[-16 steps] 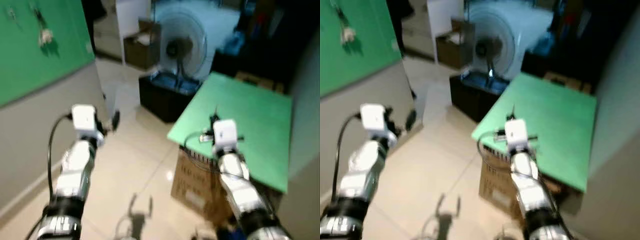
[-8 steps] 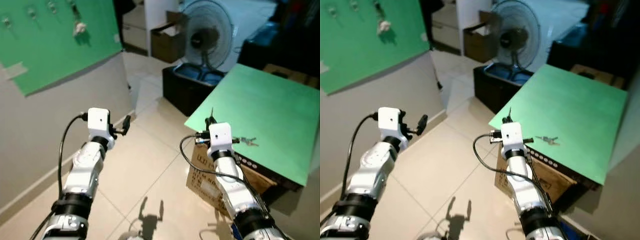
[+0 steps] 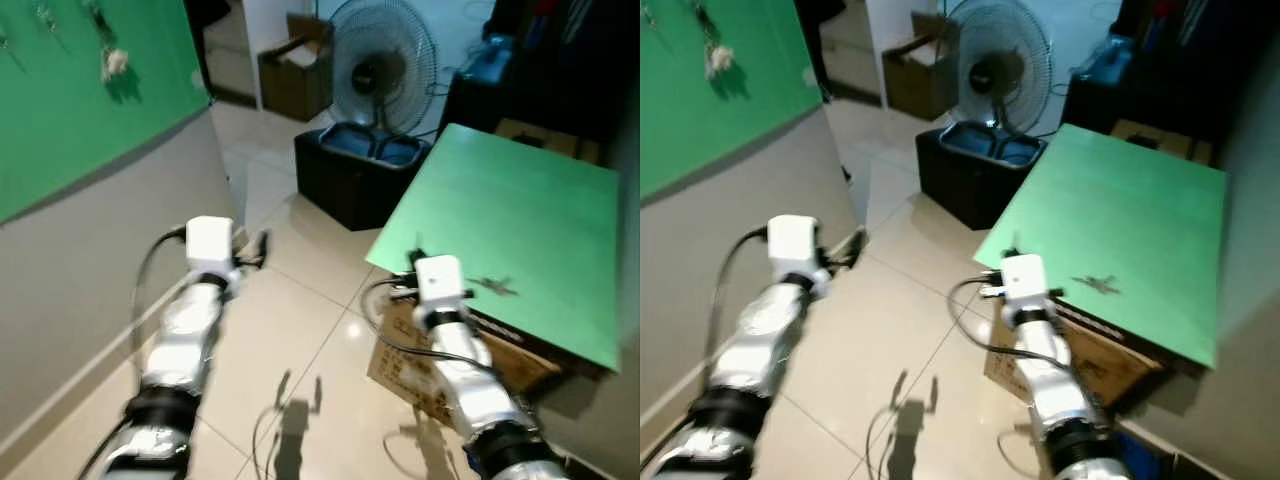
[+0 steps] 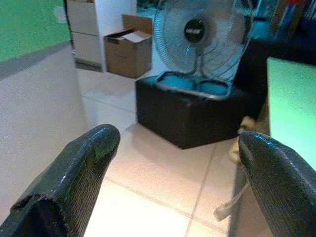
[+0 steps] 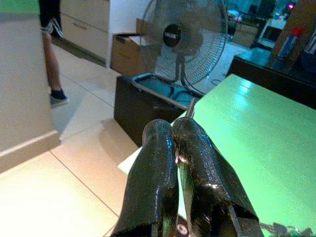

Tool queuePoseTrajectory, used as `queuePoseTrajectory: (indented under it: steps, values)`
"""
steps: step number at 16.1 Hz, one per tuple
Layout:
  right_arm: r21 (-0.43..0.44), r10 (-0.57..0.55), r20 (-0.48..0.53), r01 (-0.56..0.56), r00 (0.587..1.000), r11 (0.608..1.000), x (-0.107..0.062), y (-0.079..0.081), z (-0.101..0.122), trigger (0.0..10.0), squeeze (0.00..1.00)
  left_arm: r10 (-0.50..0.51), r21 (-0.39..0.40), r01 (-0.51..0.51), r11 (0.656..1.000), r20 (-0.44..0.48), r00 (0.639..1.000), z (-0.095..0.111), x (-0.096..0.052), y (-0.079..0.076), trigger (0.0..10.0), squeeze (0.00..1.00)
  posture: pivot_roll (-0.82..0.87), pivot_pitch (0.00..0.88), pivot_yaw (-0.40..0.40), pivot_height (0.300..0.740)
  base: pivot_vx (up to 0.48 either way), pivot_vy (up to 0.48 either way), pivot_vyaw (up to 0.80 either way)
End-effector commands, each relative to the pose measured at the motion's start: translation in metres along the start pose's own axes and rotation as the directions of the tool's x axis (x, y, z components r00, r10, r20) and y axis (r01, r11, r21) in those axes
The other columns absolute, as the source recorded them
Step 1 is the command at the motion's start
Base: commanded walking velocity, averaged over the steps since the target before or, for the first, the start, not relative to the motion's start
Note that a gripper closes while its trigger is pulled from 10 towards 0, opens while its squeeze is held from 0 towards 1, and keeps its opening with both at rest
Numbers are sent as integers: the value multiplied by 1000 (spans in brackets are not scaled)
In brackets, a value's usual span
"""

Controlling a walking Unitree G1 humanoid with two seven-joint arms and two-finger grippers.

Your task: Hang keys on a hook

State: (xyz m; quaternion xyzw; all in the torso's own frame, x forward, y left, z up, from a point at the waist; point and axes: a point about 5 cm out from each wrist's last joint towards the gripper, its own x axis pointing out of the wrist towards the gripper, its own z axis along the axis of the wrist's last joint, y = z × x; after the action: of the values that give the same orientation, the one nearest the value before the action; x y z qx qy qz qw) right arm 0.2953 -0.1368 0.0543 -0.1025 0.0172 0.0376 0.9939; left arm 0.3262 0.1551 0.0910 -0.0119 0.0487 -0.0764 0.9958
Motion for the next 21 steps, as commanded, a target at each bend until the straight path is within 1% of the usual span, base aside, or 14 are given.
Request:
queuePoseTrajectory:
  steps: [1,3,7,9,12,13,15,18,21]
  values:
    - [13,27,17,-27,999,1000,6,8,7,0,0,40,22,-39,999,-18,999,-2,-1,9,10000,0,-48,0,34,727,379,292,0]
    - [17,32,12,-32,999,999,9,9,8,0,0,45,27,-44,999,-20,999,-3,-1,8,10000,0,-41,0,30,727,382,292,0]
    - [-14,50,13,-50,999,999,15,11,12,0,0,33,35,-33,999,-13,999,-2,1,4,10000,0,-30,0,28,727,448,0,800]
    - [-26,82,10,-82,997,996,16,16,11,0,0,31,36,-30,999,-10,999,-3,1,1,10000,0,-26,0,21,727,472,0,787]
    - [-27,85,-9,-85,996,996,15,17,8,0,0,30,52,-29,998,-13,999,-4,0,0,10000,0,-21,0,18,727,476,0,775]
    - [-32,92,-16,-93,996,995,16,18,7,0,0,26,73,-24,997,-22,999,-6,0,-3,10000,0,-16,0,16,727,420,0,763]
    - [-41,109,-22,-109,994,993,16,22,6,0,0,36,90,-34,995,-20,999,-6,-1,-3,10000,0,3,0,2,727,367,-302,750]
    - [-53,144,-26,-146,989,988,19,28,7,0,0,59,91,-57,994,-24,998,-9,-4,0,10000,0,19,0,-10,727,340,-335,731]
    - [-39,166,-21,-167,986,985,20,33,8,0,0,58,115,-55,992,-28,998,-11,-7,-2,10000,0,38,0,-24,727,291,-376,715]
